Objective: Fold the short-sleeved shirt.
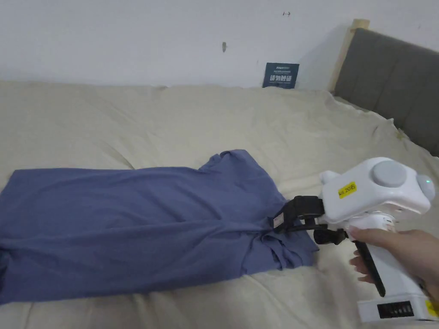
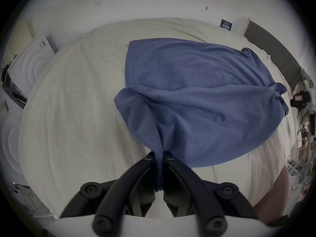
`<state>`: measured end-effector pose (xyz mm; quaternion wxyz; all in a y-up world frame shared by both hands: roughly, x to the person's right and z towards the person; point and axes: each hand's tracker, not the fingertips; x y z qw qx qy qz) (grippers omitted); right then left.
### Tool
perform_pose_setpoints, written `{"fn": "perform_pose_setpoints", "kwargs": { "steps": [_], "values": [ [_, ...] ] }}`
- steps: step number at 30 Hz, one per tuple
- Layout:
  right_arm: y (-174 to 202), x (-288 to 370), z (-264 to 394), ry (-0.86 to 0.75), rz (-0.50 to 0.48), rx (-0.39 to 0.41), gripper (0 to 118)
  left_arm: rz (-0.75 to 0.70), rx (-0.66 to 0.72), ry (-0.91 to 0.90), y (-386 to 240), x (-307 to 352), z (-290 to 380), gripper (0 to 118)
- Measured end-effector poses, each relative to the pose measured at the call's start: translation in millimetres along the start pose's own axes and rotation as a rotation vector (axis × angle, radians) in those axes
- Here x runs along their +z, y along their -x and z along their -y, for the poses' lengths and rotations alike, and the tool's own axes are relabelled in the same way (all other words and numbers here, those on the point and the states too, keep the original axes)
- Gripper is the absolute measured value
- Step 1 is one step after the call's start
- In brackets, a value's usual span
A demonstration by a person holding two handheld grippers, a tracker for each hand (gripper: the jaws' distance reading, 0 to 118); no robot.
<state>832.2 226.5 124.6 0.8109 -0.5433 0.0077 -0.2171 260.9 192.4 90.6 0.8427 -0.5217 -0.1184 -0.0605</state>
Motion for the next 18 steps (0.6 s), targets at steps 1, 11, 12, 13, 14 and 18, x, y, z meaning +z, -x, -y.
{"fn": "perform_pose_setpoints", "kwargs": {
  "steps": [1,11,12,13,14,18],
  "values": [
    [-4,-7,-5,-0.006,0.042,-0.031,97,0.004,0.012,0.0,0,0,0,5],
    [-19,-36,9,0.056,0.091,-0.067,8,0.019,0.036,0.029,3,0,-2,5],
    [-17,-35,12,0.052,0.093,-0.045,8,0.02,0.036,0.029,3,0,-3,5],
    [-15,-33,14,0.047,0.097,-0.021,8,0.021,0.037,0.028,3,0,-2,5],
    [-14,-30,17,0.04,0.096,-0.004,8,0.022,0.04,0.026,4,0,-1,5],
    [-17,-6,16,0.001,0.062,-0.004,8,0.019,0.056,0.024,7,5,-1,5]
  ]
}}
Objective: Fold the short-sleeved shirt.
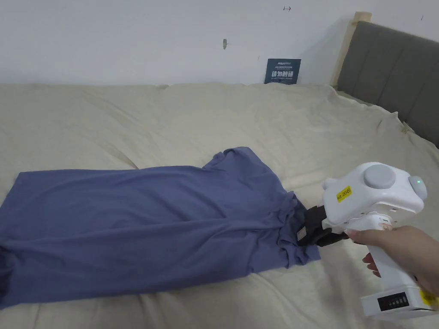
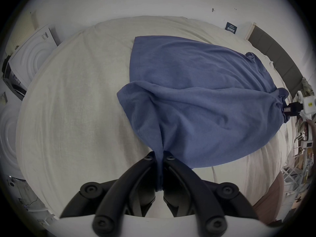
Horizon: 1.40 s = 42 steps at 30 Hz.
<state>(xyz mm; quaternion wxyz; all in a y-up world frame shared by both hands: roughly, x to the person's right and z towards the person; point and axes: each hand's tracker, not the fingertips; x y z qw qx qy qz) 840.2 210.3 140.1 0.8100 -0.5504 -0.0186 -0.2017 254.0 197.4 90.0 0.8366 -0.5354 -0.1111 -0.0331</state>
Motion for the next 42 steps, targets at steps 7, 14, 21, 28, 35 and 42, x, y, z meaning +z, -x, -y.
{"fn": "perform_pose_setpoints", "kwargs": {
  "steps": [7,14,21,28,35,42],
  "values": [
    [-15,46,2,-0.05,-0.119,-0.054,8,-0.007,0.0,-0.063,3,38,-2,5],
    [-18,96,38,-0.079,-0.159,-0.043,8,0.054,0.001,-0.143,6,93,20,5],
    [-32,118,91,-0.067,-0.175,-0.058,8,0.088,-0.009,-0.095,1,113,70,5],
    [-48,48,115,-0.001,-0.085,-0.085,8,0.15,0.133,0.071,18,43,99,5],
    [-47,40,119,-0.066,-0.006,0.007,84,0.161,0.151,0.009,22,46,102,53],
    [-47,84,131,-0.246,0.019,-0.04,106,0.095,0.155,-0.044,30,68,103,117]
  ]
}}
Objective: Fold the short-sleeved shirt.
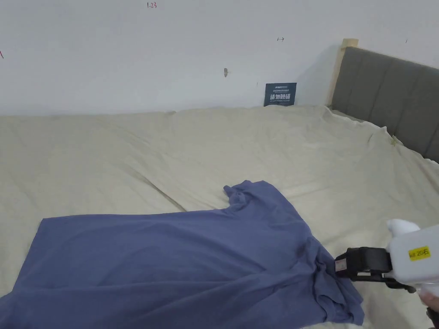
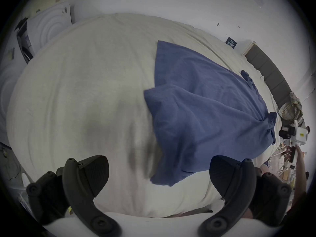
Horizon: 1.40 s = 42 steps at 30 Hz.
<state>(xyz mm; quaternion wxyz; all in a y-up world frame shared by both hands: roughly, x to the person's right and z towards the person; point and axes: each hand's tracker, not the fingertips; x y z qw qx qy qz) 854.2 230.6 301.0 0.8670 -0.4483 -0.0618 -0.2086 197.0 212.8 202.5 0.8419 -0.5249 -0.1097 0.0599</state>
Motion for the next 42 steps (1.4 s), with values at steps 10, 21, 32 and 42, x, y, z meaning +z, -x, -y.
{"fn": "perform_pose_setpoints", "kwargs": {
  "steps": [10,21,32,42],
  "values": [
    [85,65,46,-0.25,-0.199,0.187,92,0.037,-0.044,-0.392,-36,79,30,5],
    [136,54,23,-0.336,-0.21,0.348,0,0.205,0.058,-0.403,-42,88,-57,0],
    [141,-1,-11,-0.259,-0.212,0.293,0,0.055,-0.132,-0.116,-31,-86,-237,63],
    [135,-58,-27,-0.155,-0.216,0.242,0,-0.054,-0.077,0.039,-18,-180,-268,114]
  ]
}}
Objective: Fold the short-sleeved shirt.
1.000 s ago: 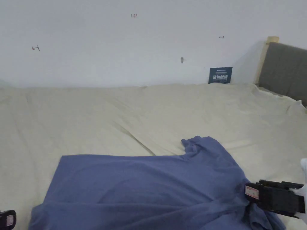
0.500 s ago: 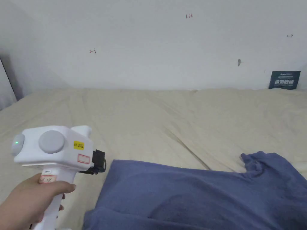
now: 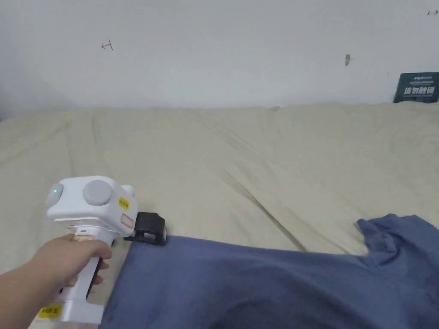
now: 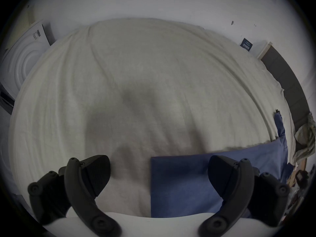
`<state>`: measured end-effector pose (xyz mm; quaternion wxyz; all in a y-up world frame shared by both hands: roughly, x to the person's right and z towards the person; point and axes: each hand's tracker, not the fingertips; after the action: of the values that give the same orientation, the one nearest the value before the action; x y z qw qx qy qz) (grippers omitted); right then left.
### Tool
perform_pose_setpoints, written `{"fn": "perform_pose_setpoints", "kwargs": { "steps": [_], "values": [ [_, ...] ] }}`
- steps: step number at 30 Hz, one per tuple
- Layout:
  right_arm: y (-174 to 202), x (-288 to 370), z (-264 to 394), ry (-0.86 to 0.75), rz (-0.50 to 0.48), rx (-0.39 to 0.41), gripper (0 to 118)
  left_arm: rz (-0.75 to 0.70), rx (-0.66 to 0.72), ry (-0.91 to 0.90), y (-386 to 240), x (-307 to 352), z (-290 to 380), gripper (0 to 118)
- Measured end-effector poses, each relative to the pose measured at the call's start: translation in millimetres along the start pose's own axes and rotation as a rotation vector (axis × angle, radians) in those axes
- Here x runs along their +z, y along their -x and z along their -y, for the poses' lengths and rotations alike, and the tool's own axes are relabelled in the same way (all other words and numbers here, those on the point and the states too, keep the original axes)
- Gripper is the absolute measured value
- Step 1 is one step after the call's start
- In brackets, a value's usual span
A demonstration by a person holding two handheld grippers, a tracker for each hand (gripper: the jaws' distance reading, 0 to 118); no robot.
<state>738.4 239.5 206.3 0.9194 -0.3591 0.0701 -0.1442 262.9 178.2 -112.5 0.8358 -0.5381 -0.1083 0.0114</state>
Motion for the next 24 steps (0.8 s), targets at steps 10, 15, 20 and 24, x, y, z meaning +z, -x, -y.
{"fn": "perform_pose_setpoints", "kwargs": {
  "steps": [10,15,20,24],
  "values": [
    [6,-16,12,0.021,-0.065,-0.032,0,-0.029,-0.218,-0.065,-32,14,17,1],
    [-3,3,-9,-0.043,-0.082,-0.057,0,-0.094,-0.262,-0.041,-45,27,23,1],
    [-24,-4,-90,-0.133,-0.039,-0.036,0,-0.056,-0.216,-0.064,-46,45,21,1],
    [-62,-60,-153,-0.015,0.052,-0.065,17,-0.061,-0.242,-0.055,-46,47,21,1]
  ]
}}
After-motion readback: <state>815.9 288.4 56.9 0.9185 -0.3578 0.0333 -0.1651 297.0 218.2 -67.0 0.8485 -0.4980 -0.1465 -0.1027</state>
